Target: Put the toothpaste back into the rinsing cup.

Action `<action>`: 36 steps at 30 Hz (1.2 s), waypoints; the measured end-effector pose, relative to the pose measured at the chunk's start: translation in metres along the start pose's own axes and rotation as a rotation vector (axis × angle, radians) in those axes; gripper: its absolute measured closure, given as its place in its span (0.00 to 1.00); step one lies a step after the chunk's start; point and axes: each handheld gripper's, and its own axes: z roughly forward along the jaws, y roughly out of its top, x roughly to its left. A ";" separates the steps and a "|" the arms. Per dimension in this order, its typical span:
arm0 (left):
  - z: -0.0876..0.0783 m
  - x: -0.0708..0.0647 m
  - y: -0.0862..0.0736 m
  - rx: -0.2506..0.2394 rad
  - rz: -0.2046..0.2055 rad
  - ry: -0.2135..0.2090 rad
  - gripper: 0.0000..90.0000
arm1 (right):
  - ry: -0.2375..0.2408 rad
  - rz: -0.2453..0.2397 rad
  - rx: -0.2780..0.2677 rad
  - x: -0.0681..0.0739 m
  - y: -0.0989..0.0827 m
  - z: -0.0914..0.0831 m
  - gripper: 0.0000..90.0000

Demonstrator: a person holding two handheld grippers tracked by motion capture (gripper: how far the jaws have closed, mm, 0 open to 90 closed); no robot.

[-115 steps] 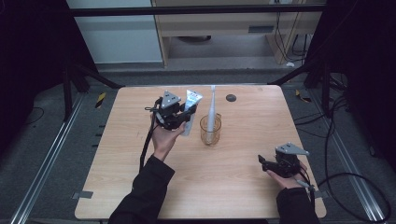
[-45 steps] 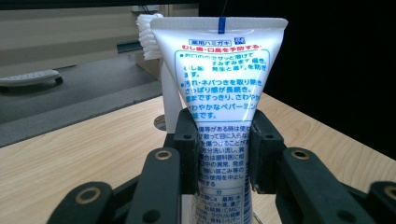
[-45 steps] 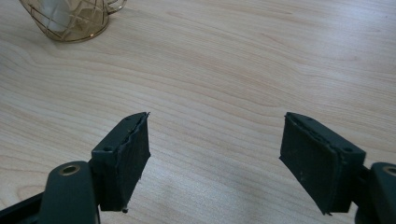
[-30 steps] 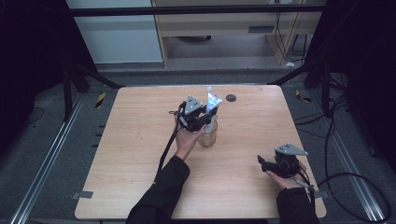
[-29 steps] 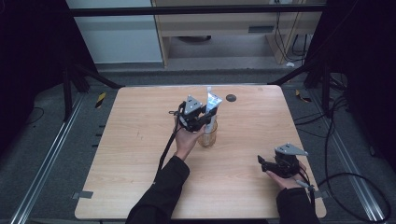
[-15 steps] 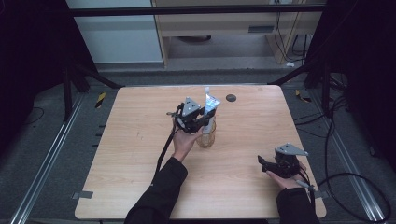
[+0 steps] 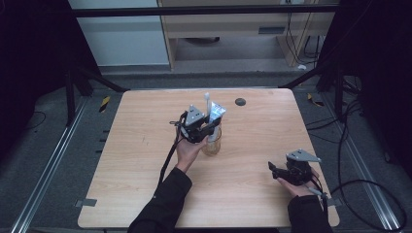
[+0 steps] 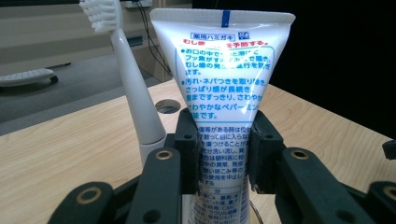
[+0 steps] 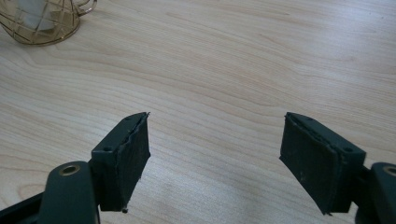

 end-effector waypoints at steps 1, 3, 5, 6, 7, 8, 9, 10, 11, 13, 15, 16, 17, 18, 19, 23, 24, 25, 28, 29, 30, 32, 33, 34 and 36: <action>0.000 0.000 0.000 0.001 0.001 0.001 0.77 | 0.000 0.000 0.000 0.000 0.000 0.000 0.27; 0.000 0.000 0.000 0.000 0.002 0.000 0.77 | 0.000 -0.001 0.002 0.000 0.000 0.000 0.27; 0.000 0.000 0.000 0.000 0.001 -0.001 0.77 | 0.001 0.000 0.003 0.000 0.000 0.000 0.27; 0.000 0.000 0.000 -0.001 0.001 -0.001 0.77 | 0.001 0.000 0.003 0.000 0.000 0.000 0.27; 0.000 0.000 0.000 0.000 0.002 -0.003 0.77 | 0.000 0.002 0.004 0.001 0.000 0.001 0.27; 0.001 0.000 0.000 0.001 0.001 -0.007 0.77 | 0.000 0.001 0.004 0.001 0.000 0.001 0.27; 0.001 0.000 0.000 0.002 0.001 -0.010 0.77 | 0.001 0.001 0.005 0.001 0.000 0.001 0.27; 0.001 -0.001 0.000 0.003 0.004 -0.010 0.77 | 0.001 0.001 0.005 0.000 0.000 0.001 0.27; 0.001 -0.001 0.000 0.003 0.003 -0.013 0.77 | 0.002 0.003 0.005 0.001 0.000 0.001 0.27; 0.002 -0.001 0.000 0.005 0.004 -0.016 0.77 | 0.002 0.003 0.005 0.001 0.000 0.001 0.27; 0.002 -0.001 -0.001 0.005 0.006 -0.015 0.77 | 0.003 0.002 0.006 0.001 0.000 0.001 0.27; 0.003 -0.002 -0.001 0.004 0.007 -0.013 0.77 | 0.006 0.008 0.007 0.001 0.000 0.001 0.27; 0.003 -0.002 -0.001 0.004 0.008 -0.012 0.77 | 0.006 0.008 0.007 0.001 0.000 0.001 0.27; 0.004 -0.003 -0.001 0.005 0.016 -0.010 0.77 | 0.003 0.006 0.007 0.000 0.000 0.002 0.27; 0.006 -0.004 -0.002 0.028 0.020 -0.007 0.77 | 0.004 0.006 0.007 0.000 0.000 0.002 0.27; 0.016 -0.001 -0.028 0.072 -0.010 0.000 0.77 | 0.004 0.001 0.002 0.001 0.000 0.000 0.27; 0.014 -0.001 -0.030 0.064 -0.009 0.007 0.77 | 0.002 0.001 -0.001 0.000 0.000 0.000 0.27; 0.013 -0.001 -0.030 0.064 -0.001 -0.001 0.77 | 0.000 0.006 -0.001 -0.001 0.000 0.000 0.27; 0.013 0.001 -0.029 0.073 0.009 0.002 0.76 | -0.002 0.007 0.006 -0.002 -0.001 0.001 0.27; 0.013 0.002 -0.029 0.081 -0.003 0.004 0.75 | -0.001 0.006 0.006 -0.002 -0.001 0.001 0.27; 0.012 0.003 -0.029 0.090 -0.004 0.009 0.74 | 0.001 0.009 0.004 -0.001 -0.001 0.001 0.27; 0.011 0.005 -0.029 0.115 -0.012 0.009 0.70 | 0.000 0.005 0.002 -0.001 -0.001 0.000 0.27; 0.011 0.004 -0.030 0.138 0.001 0.029 0.68 | 0.001 0.005 0.002 -0.001 0.000 0.001 0.27; 0.011 0.004 -0.031 0.144 0.008 0.029 0.68 | 0.001 0.004 0.003 -0.001 -0.001 0.001 0.27; 0.010 0.004 -0.032 0.157 0.027 0.035 0.68 | 0.001 0.005 0.001 0.000 0.000 0.000 0.27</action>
